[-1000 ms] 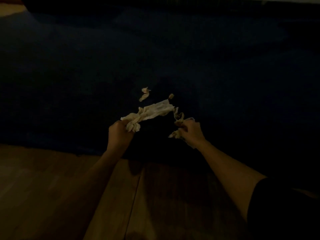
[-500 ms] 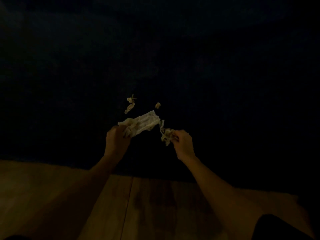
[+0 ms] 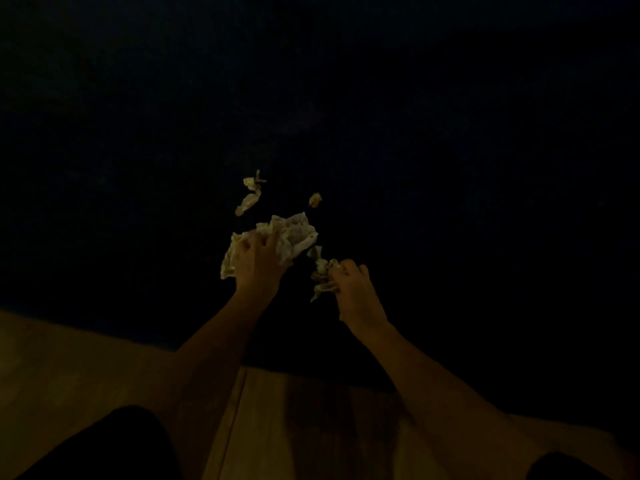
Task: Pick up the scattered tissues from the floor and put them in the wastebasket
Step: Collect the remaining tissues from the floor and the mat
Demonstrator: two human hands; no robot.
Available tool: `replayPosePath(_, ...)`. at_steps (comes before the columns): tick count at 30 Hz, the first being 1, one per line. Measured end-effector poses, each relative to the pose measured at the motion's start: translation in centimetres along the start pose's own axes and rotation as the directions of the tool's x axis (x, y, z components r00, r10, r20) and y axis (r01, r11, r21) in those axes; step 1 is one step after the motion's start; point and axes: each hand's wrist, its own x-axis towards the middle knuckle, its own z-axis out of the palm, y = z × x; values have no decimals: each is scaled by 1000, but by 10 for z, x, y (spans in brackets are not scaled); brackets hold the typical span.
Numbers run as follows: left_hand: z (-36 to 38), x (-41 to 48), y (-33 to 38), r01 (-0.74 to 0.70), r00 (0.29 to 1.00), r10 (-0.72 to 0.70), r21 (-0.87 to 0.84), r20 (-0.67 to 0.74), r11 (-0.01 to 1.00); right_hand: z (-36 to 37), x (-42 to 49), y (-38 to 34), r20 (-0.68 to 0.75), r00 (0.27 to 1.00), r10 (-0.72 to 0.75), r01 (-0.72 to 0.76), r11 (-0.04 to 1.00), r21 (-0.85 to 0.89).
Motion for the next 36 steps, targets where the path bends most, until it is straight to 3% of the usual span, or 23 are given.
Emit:
replayPosePath(2, -2, 4, -3, 10, 1000, -10, 71, 9, 997, -8, 5, 9, 79, 996, -40, 36, 998, 56)
replayPosePath(6, -13, 3, -10, -27, 992, 29, -17, 122, 999, -14, 13, 18, 128, 992, -5, -6, 996, 84)
replayPosePath(12, -52, -43, -35, 93, 996, -91, -330, 19, 940, -63, 39, -8, 149, 989, 0, -13, 996, 84)
replayPosePath(15, -76, -55, -34, 178, 984, -167, -267, 65, 947, -87, 52, -25, 85, 996, -10, 7, 1000, 28)
replayPosePath(19, -95, -17, -28, 64, 992, -89, -243, -93, 968, -104, 97, -46, 58, 996, -71, 73, 997, -38)
replayPosePath(21, -92, 18, -25, 22, 993, -42, -178, -108, 984, -97, 127, -49, 48, 996, -78, 80, 995, -55)
replayPosePath(23, -85, 63, -28, -85, 996, 86, 42, -37, 996, -84, 154, -47, 21, 997, -72, 73, 996, -57)
replayPosePath(26, -72, 119, -26, -119, 987, 105, 113, 124, 986, -59, 173, -35, 63, 992, -112, 117, 990, -79)
replayPosePath(28, -67, 139, -20, -77, 973, 57, 82, 222, 994, -46, 174, -26, 102, 981, -167, 178, 977, -120)
replayPosePath(31, -58, 152, -9, 41, 980, -33, -36, 195, 999, -36, 174, -16, 161, 968, -192, 212, 971, -111)
replayPosePath(36, -47, 138, 14, 83, 977, -41, -196, 209, 977, -41, 172, -12, 153, 987, -48, 49, 999, -4)
